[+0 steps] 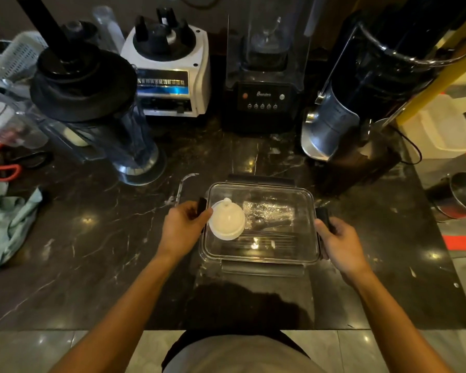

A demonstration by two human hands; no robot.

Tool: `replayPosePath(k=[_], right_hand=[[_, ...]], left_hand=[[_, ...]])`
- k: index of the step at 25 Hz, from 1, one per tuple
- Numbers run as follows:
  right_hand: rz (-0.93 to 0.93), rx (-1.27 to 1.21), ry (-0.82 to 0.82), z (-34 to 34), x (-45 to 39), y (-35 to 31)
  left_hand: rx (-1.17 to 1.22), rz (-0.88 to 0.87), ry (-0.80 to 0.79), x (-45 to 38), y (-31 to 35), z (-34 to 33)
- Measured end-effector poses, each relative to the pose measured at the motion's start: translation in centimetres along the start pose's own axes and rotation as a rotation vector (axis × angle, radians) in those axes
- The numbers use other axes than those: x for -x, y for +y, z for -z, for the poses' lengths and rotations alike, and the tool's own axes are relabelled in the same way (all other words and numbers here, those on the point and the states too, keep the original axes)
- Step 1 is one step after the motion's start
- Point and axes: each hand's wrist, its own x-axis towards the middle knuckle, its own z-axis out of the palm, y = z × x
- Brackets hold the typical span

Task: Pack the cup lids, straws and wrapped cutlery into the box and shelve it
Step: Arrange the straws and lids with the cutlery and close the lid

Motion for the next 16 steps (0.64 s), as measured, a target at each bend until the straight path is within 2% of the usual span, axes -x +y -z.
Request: replayPosePath(k=[3, 6, 16], right_hand=[[0.007, 0.047, 0.048, -0.6, -0.3, 0.1], [0.041, 0.124, 0.071, -1.0, -0.5, 0.6], [-0.174, -0.087, -0.025, -0.6, -0.5, 0.2]], left_hand=[[-0.103, -0.081, 0.079, 0.0, 0.2, -0.2], [-0.126, -0.067, 0.099, -0.3, 0.1, -0.2], [0.227, 0.155, -0.032, -1.0, -1.1, 0.5]])
